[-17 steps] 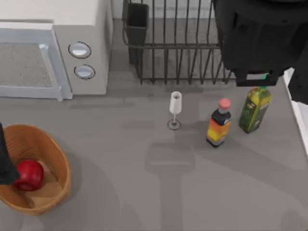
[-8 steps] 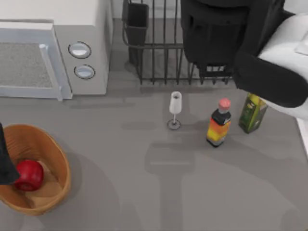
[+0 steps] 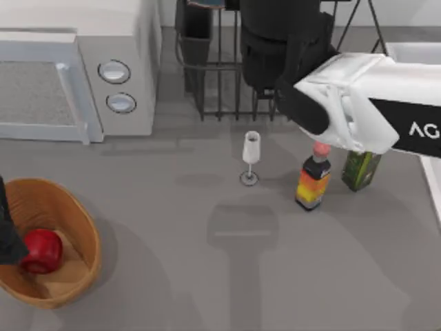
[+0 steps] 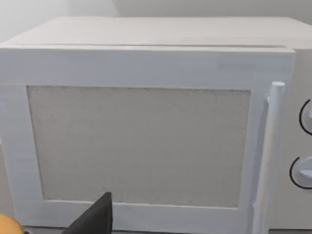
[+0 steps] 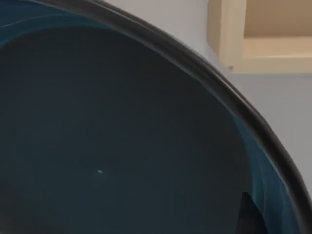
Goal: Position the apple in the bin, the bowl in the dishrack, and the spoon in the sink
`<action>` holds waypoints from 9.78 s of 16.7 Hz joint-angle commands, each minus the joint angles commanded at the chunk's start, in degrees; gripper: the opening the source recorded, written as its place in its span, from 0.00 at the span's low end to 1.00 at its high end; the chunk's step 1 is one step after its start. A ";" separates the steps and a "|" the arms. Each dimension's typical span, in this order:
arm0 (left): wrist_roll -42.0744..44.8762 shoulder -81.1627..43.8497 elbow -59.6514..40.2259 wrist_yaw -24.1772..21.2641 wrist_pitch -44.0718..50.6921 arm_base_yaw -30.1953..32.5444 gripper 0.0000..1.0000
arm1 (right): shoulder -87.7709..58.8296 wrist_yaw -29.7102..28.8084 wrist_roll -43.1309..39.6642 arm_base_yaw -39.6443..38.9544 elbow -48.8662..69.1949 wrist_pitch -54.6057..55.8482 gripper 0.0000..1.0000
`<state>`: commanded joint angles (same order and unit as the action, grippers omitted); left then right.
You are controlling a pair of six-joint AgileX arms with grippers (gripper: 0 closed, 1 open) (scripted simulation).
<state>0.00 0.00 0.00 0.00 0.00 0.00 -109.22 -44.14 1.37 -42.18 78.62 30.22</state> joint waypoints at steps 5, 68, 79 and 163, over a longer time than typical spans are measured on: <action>0.00 0.00 0.00 0.00 0.00 0.00 1.00 | -7.55 5.75 -0.32 5.70 -2.12 9.50 0.00; 0.00 0.00 0.00 0.00 0.00 0.00 1.00 | 108.29 44.08 -1.82 42.32 -77.83 -30.86 1.00; 0.00 0.00 0.00 0.00 0.00 0.00 1.00 | 65.78 44.23 -20.86 55.84 -51.94 -65.92 1.00; 0.00 0.00 0.00 0.00 0.00 0.00 1.00 | 10.47 46.81 -29.90 62.05 4.95 -104.33 0.00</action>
<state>0.00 0.00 0.00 0.00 0.00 0.00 -98.75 2.67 -28.53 19.87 83.57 -74.11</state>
